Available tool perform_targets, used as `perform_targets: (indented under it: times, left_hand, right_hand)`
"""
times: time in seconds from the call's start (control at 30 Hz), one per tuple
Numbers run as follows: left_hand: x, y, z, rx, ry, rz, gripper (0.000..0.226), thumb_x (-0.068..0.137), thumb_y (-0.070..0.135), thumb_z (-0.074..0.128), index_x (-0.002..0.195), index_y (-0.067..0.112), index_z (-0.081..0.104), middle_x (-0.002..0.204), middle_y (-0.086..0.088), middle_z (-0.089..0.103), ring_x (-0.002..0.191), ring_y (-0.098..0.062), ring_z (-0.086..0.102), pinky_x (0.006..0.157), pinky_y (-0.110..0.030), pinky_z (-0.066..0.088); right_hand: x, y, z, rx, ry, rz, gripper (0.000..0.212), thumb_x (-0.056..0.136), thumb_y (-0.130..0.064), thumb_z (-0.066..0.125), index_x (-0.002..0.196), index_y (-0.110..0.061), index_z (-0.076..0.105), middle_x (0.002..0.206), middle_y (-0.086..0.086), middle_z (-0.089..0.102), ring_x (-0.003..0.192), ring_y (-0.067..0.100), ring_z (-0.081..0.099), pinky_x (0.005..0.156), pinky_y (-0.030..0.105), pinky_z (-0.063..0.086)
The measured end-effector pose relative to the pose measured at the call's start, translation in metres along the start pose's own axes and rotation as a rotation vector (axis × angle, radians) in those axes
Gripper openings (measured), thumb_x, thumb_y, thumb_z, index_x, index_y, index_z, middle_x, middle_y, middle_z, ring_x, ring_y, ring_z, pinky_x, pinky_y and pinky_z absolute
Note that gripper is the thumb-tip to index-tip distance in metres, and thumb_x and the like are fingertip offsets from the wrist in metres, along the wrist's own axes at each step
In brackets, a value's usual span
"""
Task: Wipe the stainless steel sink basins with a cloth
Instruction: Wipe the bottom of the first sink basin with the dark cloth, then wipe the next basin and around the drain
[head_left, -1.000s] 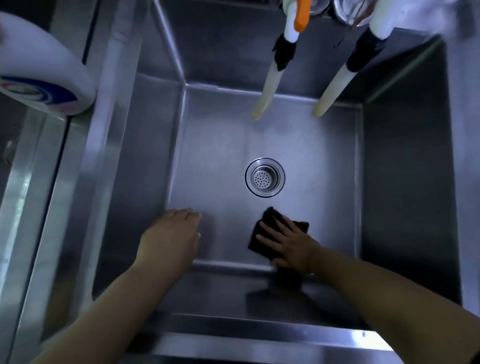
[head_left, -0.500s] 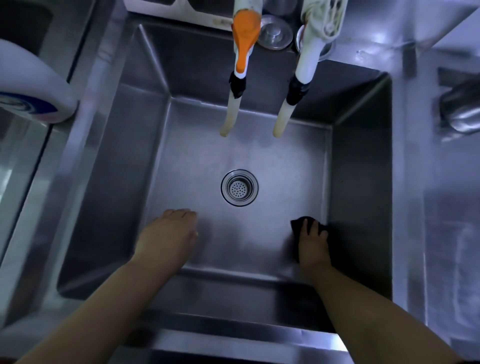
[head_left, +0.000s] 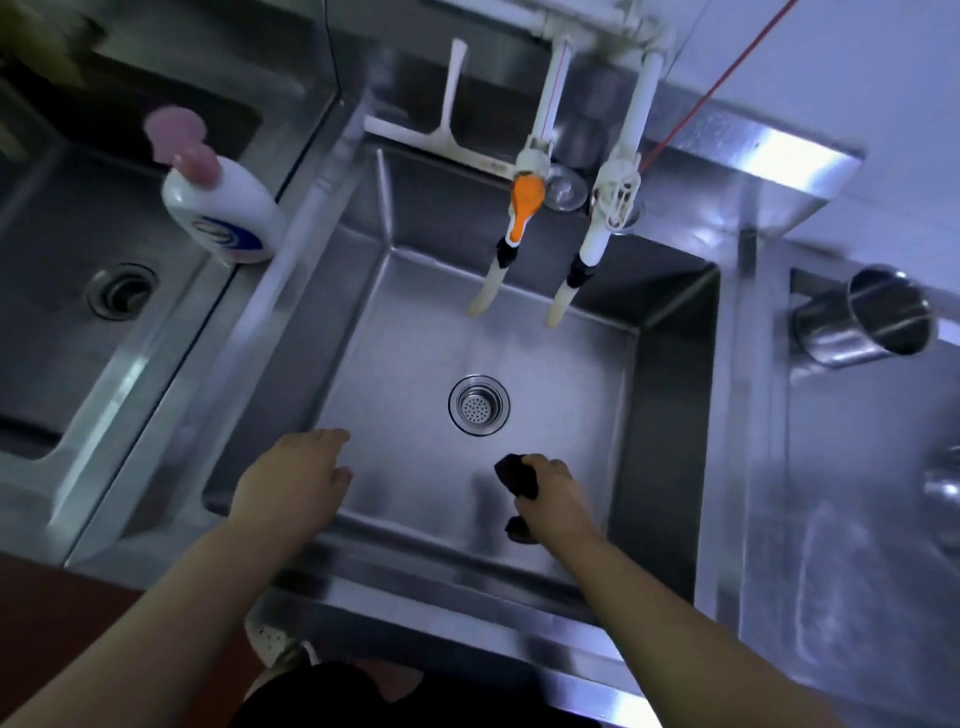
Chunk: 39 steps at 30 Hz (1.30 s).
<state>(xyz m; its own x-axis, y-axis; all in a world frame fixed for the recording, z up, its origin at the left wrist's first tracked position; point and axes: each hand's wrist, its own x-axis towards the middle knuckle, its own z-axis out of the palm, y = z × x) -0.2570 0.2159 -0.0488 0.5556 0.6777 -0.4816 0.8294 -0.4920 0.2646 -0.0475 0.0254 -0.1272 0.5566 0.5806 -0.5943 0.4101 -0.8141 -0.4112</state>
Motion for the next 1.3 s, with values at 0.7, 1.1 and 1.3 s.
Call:
perform_targets:
  times: [0.7, 1.1, 1.3]
  left_hand:
    - [-0.113, -0.335, -0.138, -0.120, 0.258, -0.106, 0.045, 0.092, 0.028, 0.049, 0.136, 0.023, 0.045, 0.134, 0.001, 0.054, 0.121, -0.020, 0.049, 0.095, -0.032, 0.041]
    - [-0.071, -0.451, -0.179, -0.097, 0.267, -0.096, 0.048, 0.091, 0.028, 0.047, 0.139, 0.025, 0.043, 0.138, 0.005, 0.051, 0.127, -0.018, 0.045, 0.101, -0.033, 0.040]
    - [-0.004, -0.483, -0.202, -0.039, 0.187, -0.084, 0.046, 0.093, 0.029, 0.045, 0.139, 0.027, 0.042, 0.137, 0.007, 0.050, 0.126, -0.017, 0.044, 0.098, -0.033, 0.041]
  right_hand:
    - [-0.106, -0.413, 0.148, 0.166, 0.206, -0.458, 0.056, 0.082, -0.013, 0.060, 0.135, -0.025, 0.048, 0.130, -0.001, 0.047, 0.113, 0.017, 0.052, 0.094, 0.021, 0.038]
    - [-0.066, -0.511, 0.200, 0.135, 0.261, -0.413, 0.054, 0.083, -0.013, 0.061, 0.134, -0.028, 0.049, 0.128, -0.005, 0.049, 0.111, 0.015, 0.052, 0.089, 0.020, 0.037]
    - [0.001, -0.552, 0.222, 0.156, 0.195, -0.325, 0.054, 0.084, -0.013, 0.061, 0.134, -0.027, 0.049, 0.131, -0.003, 0.048, 0.113, 0.018, 0.053, 0.093, 0.025, 0.040]
